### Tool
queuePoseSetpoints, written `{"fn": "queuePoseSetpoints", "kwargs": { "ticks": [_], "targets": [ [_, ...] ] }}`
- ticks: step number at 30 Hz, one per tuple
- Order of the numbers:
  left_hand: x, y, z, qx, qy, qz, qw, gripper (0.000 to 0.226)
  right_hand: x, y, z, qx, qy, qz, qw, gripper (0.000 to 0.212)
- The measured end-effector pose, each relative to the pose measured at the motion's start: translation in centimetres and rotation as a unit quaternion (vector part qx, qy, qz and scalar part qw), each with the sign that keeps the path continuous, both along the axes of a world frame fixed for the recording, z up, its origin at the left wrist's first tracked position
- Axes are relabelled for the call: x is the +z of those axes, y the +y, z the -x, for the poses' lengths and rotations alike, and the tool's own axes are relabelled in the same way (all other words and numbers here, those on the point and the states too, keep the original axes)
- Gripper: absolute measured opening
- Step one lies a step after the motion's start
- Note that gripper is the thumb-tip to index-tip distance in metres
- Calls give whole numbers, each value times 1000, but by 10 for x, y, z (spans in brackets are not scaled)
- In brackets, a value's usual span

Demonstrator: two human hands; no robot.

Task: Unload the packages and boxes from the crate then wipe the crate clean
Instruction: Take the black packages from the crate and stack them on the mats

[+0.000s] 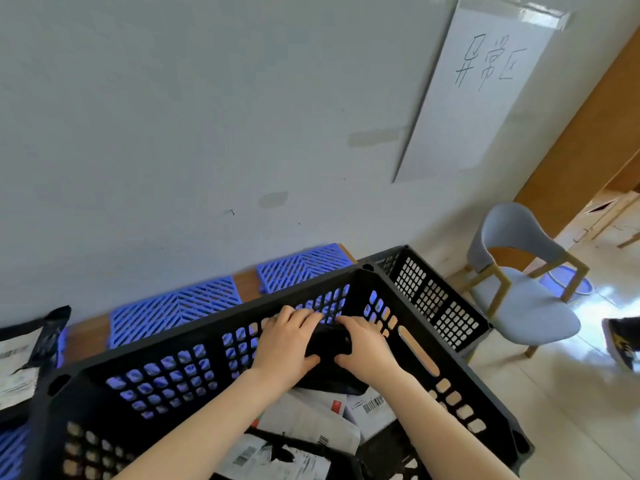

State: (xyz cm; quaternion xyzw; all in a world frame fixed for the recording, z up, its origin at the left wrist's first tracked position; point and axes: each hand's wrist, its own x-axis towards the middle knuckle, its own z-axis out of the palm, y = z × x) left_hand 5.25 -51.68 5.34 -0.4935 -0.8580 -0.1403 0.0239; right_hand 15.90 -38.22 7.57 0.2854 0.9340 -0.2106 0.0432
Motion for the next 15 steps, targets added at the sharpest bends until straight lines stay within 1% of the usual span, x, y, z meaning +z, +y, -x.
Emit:
{"fn": "queuePoseSetpoints", "kwargs": {
  "ticks": [3, 6, 8, 11, 13, 15],
  "targets": [
    [-11, 0, 0, 2, 23, 7, 1000, 72, -10, 5, 2, 45, -33, -16, 998, 85],
    [-8, -2, -5, 0, 29, -19, 999, 63, -11, 6, -1, 82, -45, -75, 993, 85],
    [-2, -6, -11, 0, 28, -20, 999, 63, -8, 5, -5, 92, -23, -104, 990, 77],
    [11, -18, -26, 22, 2, -9, 1000, 62, 1, -1, -16, 117, 9, -119, 986, 63],
    [21, -31, -38, 50, -32, -44, 997, 59, 8, -6, -26, 132, 43, -128, 982, 57],
    [38, -46, -52, 75, -64, -121, 988, 54, 17, -9, -36, 141, 102, -133, 976, 53]
  ]
}}
